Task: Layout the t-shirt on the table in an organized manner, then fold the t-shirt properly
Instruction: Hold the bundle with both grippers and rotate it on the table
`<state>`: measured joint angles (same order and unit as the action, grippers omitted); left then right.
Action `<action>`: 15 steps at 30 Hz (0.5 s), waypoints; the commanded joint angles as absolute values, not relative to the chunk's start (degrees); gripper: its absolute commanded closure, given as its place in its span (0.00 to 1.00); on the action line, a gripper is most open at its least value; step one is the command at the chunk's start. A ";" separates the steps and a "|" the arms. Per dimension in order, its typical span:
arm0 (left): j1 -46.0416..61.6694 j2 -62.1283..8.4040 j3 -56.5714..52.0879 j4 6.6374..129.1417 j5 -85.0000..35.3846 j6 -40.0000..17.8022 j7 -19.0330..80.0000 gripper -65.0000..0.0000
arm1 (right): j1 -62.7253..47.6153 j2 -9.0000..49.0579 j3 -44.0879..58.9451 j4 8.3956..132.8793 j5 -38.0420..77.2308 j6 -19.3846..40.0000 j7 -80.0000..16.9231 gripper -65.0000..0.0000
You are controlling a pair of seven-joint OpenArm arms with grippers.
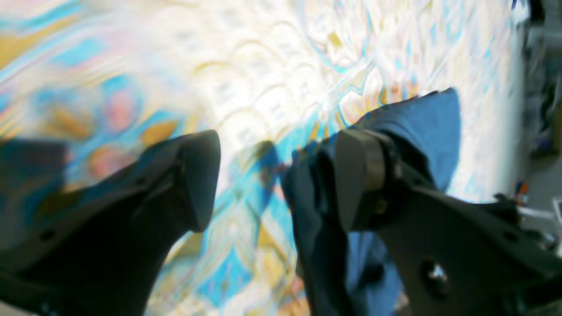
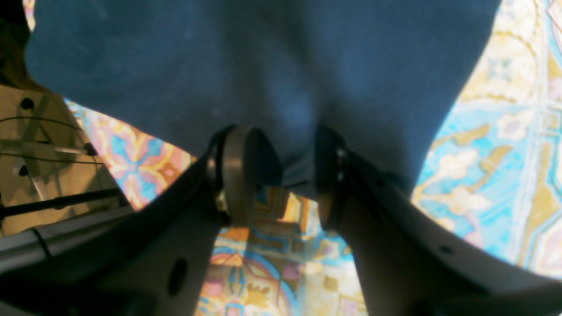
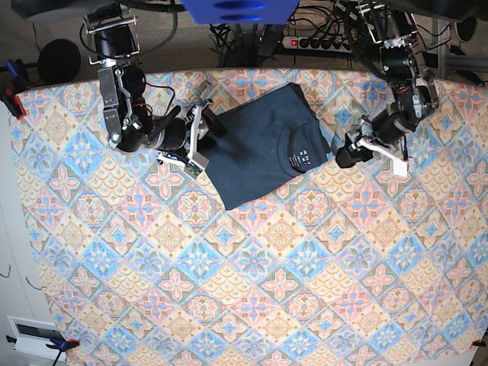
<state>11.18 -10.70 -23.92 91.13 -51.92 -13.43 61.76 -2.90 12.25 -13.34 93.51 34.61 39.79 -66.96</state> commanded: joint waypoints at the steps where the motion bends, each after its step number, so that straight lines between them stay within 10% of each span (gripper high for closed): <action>1: 12.18 -11.12 -23.69 94.46 -55.34 -14.64 61.49 0.40 | -1.80 12.53 -12.88 96.22 36.09 40.00 -65.54 0.67; 15: 27.21 -14.02 -18.77 115.38 -62.81 -14.81 72.75 0.80 | 6.29 12.62 -13.14 105.19 36.00 40.00 -65.45 0.71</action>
<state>27.22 -13.37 -18.44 114.32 -61.78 -14.68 73.21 5.54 12.38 -13.15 104.53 34.89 39.86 -66.41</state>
